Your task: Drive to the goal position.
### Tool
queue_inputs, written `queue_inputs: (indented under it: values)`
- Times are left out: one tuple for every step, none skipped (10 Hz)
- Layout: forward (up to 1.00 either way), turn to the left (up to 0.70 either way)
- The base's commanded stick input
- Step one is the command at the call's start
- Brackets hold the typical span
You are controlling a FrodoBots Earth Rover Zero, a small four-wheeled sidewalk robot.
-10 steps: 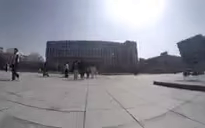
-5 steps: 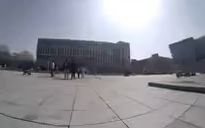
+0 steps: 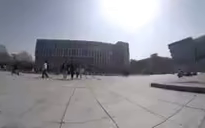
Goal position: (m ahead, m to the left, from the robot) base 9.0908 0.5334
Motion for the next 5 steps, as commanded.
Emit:
queue_inputs:
  values:
    - [0.70,-0.02]
    - [0.70,-0.02]
    - [0.70,-0.02]
    - [0.70,-0.02]
    - [0.70,-0.02]
